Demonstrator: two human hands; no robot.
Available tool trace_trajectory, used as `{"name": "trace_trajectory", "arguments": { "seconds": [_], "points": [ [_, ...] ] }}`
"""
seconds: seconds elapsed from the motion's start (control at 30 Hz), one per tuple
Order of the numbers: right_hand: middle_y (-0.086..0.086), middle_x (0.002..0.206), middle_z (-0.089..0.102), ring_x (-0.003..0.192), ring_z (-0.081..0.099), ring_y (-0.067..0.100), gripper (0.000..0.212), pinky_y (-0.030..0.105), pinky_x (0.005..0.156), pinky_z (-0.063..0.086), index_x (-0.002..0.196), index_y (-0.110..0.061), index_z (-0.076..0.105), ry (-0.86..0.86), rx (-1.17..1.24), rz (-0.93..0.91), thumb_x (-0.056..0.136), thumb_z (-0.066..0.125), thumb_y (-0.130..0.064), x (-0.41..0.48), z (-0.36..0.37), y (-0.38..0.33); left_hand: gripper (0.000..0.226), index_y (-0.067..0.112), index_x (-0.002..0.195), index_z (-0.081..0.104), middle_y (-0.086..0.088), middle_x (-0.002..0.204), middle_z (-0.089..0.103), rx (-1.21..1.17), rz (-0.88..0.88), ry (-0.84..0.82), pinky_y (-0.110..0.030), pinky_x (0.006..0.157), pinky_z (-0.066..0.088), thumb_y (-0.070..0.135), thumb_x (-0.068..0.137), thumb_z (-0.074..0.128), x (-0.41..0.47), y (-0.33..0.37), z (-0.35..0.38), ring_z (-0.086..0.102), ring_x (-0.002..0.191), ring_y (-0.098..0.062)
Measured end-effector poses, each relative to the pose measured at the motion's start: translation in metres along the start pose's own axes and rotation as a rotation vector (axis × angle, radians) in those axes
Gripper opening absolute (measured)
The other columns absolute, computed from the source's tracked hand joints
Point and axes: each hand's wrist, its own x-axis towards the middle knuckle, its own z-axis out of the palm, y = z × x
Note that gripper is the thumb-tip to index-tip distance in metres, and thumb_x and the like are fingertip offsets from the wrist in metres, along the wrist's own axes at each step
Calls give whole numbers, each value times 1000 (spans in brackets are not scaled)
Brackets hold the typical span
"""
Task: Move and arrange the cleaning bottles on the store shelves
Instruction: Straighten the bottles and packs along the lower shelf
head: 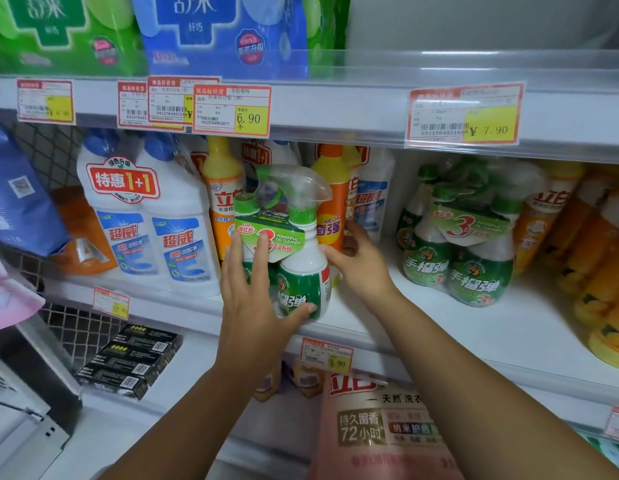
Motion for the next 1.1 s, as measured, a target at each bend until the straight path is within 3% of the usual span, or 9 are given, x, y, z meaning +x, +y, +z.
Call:
{"name": "trace_trajectory", "arguments": {
  "seconds": [0.1,0.2,0.37,0.43,0.57,0.67,0.8,0.93,1.1],
  "points": [
    [-3,113,60,92,57,4,57,3,68,42,136,-19,44,22,-31,-11,85,68,-22,-11,-13,-2,106,28,145,17,-4,156,3,50,-7,24,-50,112,19,42,61,81,-2,4,0,5,142,-26],
    [-7,112,58,89,54,-6,54,2,69,45,135,-19,45,53,-41,-10,86,67,-20,-35,-42,-1,96,21,142,27,-11,153,16,119,140,74,-52,111,22,43,64,78,-7,22,1,13,141,-30],
    [-3,119,63,105,60,12,53,22,86,49,135,-23,47,103,-104,27,86,66,-23,-76,-108,3,79,24,142,27,-1,153,15,2,356,-62,-36,107,26,39,76,70,-20,66,20,21,138,-22],
    [-3,116,64,101,61,8,51,18,83,49,134,-23,48,121,-132,47,86,66,-21,-89,-130,1,76,27,141,27,5,154,15,-86,361,-188,-34,107,29,39,78,67,-27,80,33,22,138,-16],
    [-4,115,66,99,63,5,48,27,91,50,131,-23,50,185,-241,43,86,66,-22,-112,-164,3,75,32,145,18,14,155,9,-175,359,-402,-29,110,25,47,83,58,-33,108,57,17,139,-6],
    [-4,120,64,103,61,7,51,29,93,48,135,-25,46,208,-268,56,87,65,-25,-128,-183,3,77,33,146,13,12,154,18,-242,316,-504,-24,110,22,48,84,57,-37,131,75,19,139,-4],
    [-5,123,62,108,60,9,49,40,97,49,131,-30,46,234,-291,74,87,66,-28,-141,-202,6,83,36,146,8,8,149,33,-366,269,-669,-31,107,35,42,83,62,-47,157,98,36,133,-6],
    [-7,119,59,104,60,8,68,28,90,49,132,-20,39,355,-315,93,76,76,-29,-148,-205,6,83,44,144,8,13,141,46,-465,265,-688,-31,102,41,35,82,64,-53,176,114,45,124,-3],
    [-7,109,64,93,65,12,68,40,82,54,121,-22,41,559,-393,75,68,82,-36,-156,-211,12,73,42,143,19,13,140,47,-525,293,-729,-29,104,39,32,85,62,-56,184,121,45,124,1]
  ]
}}
